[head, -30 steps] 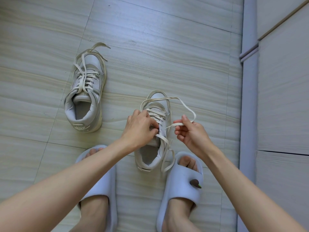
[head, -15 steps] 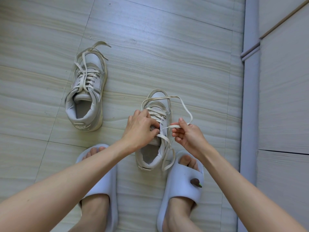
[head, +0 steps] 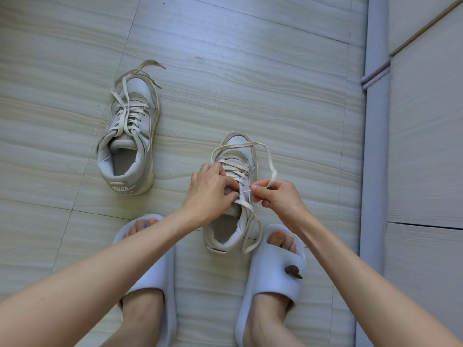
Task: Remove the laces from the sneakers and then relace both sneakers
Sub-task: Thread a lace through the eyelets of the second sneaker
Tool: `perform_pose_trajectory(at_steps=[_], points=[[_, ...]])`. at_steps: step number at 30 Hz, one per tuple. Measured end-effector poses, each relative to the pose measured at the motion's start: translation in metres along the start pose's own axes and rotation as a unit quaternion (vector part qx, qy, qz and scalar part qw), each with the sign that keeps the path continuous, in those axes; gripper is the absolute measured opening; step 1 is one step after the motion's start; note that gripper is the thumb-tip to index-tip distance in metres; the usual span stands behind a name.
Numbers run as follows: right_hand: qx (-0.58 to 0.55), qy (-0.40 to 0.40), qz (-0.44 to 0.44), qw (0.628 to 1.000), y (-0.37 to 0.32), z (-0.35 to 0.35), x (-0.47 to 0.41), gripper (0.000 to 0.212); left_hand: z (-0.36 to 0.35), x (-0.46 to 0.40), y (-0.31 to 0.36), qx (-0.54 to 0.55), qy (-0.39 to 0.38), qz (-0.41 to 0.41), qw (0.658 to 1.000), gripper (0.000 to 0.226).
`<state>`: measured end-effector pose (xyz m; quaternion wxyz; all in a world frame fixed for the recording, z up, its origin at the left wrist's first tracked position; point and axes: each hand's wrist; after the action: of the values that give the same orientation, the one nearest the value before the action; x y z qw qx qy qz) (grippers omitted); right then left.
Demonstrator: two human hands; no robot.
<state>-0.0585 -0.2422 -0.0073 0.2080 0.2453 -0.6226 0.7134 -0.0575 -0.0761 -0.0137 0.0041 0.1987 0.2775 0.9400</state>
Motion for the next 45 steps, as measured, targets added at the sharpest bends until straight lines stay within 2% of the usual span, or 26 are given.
perform_pose_trajectory(at_steps=[4, 8, 19, 27, 30, 32, 34, 36, 37, 40, 43, 45], points=[[0.047, 0.000, 0.028, 0.998, 0.000, -0.003, -0.001, 0.017, 0.000, 0.002, 0.000, -0.003, 0.005, 0.000, 1.000, 0.020], [0.046, -0.005, 0.053, 0.998, -0.001, -0.004, -0.001, 0.020, -0.003, 0.004, -0.001, -0.009, 0.018, 0.001, 1.000, 0.020], [0.036, -0.006, 0.072, 0.997, 0.005, -0.004, 0.001, 0.018, -0.008, 0.004, 0.000, -0.013, 0.044, -0.005, 0.999, 0.017], [0.038, -0.041, 0.061, 0.997, 0.001, -0.010, 0.000, 0.012, -0.011, 0.005, -0.002, -0.006, 0.049, 0.001, 0.999, 0.015], [-0.014, -0.053, 0.027, 0.998, 0.006, -0.004, 0.003, 0.012, -0.011, 0.006, -0.008, 0.060, 0.036, 0.003, 0.998, 0.010], [-0.093, -0.049, 0.003, 0.994, 0.009, 0.004, 0.005, 0.015, -0.005, 0.007, -0.012, 0.137, 0.022, 0.012, 0.990, 0.003], [-0.176, -0.034, -0.014, 0.984, 0.011, 0.015, 0.006, 0.022, 0.003, 0.007, -0.016, 0.200, 0.013, 0.028, 0.979, 0.006], [-0.243, -0.023, -0.031, 0.969, 0.011, 0.027, 0.007, 0.026, 0.014, 0.007, -0.021, 0.298, -0.005, 0.077, 0.952, 0.012], [-0.275, -0.017, -0.037, 0.961, 0.010, 0.032, 0.007, 0.022, 0.019, 0.007, -0.024, 0.362, -0.017, 0.100, 0.927, 0.014], [-0.368, 0.004, -0.024, 0.929, 0.009, 0.049, 0.007, 0.010, 0.034, 0.010, -0.029, 0.548, -0.048, 0.124, 0.826, 0.019], [-0.434, 0.039, -0.023, 0.900, 0.007, 0.060, 0.006, 0.023, 0.043, 0.014, -0.031, 0.678, -0.102, 0.125, 0.717, 0.019], [-0.434, 0.058, -0.033, 0.899, 0.008, 0.060, 0.005, 0.033, 0.043, 0.016, -0.029, 0.701, -0.111, 0.140, 0.690, 0.020]])
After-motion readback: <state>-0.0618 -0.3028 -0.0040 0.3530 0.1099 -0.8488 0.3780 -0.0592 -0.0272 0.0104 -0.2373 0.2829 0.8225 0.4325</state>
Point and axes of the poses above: each hand's wrist, its own x-axis away from the middle knuckle, its own z-axis out of the back of the hand, y = z × x, and after that the axes turned 8 degrees about z, right-handed
